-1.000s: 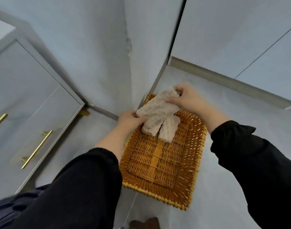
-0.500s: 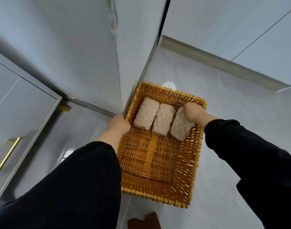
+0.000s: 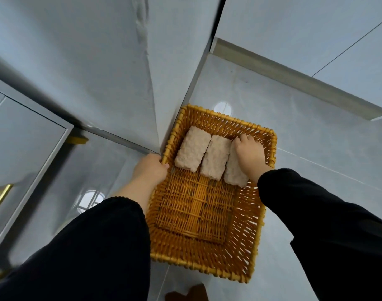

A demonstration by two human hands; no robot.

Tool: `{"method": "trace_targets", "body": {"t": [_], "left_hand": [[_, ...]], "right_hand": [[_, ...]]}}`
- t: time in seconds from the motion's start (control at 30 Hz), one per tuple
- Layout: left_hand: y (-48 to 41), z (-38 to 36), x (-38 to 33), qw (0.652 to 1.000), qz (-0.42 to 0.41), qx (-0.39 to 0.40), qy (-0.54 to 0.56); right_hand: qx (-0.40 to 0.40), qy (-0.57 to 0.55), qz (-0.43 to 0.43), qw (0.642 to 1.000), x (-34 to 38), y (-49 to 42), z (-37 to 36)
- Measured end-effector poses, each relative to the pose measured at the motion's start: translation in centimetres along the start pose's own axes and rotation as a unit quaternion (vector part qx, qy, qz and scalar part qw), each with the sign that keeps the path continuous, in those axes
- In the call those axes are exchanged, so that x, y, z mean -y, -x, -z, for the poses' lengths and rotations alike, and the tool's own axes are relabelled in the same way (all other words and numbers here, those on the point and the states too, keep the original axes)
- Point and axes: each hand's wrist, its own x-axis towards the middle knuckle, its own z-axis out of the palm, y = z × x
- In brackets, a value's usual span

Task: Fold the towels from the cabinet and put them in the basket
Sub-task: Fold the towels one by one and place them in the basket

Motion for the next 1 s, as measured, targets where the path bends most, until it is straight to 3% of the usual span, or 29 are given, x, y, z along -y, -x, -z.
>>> {"method": "trace_targets", "body": {"t": [0.17,0.4,0.47,0.53,0.63,0.73,0.83,1.0], "left_hand": [[0.1,-0.1,0.0,1.000,-0.004,-0.012,-0.011],[0.0,-0.3,0.1,0.999,-0.008,-0.020,-0.027],[0.0,-0.4,0.2,1.000,-0.008,-0.018,-0.023],[-0.1,-0.5,0.3,1.000,-0.006,-0.020,-0.019],[-0.3,-0.6,0.4,1.000,-0.005,-0.024,-0.018],[-0.4,-0.6,0.4,1.000,0.000,-0.022,-0.013],[-0.5,-0.6,0.4,1.000,0.007,-0.022,-0.010],[-0.3,-0.6,0.4,1.000,0.000,-0.018,-0.005]], "right_hand": [[0.097,-0.073,-0.083,0.989,1.8,2.3,-2.3],[0.177,-0.274,-0.174,0.929,3.0,1.5,-4.3],[0.148,-0.270,-0.201,0.930,3.4,1.5,-3.8],[0.062,-0.285,-0.223,0.930,4.3,1.5,-3.2],[0.032,-0.421,-0.280,0.862,5.8,1.3,-2.6],[0.070,-0.485,-0.266,0.830,7.3,0.9,-2.5],[0.113,-0.485,-0.238,0.834,7.9,0.5,-2.9],[0.089,-0.437,-0.174,0.878,7.0,0.8,-3.7]]}}
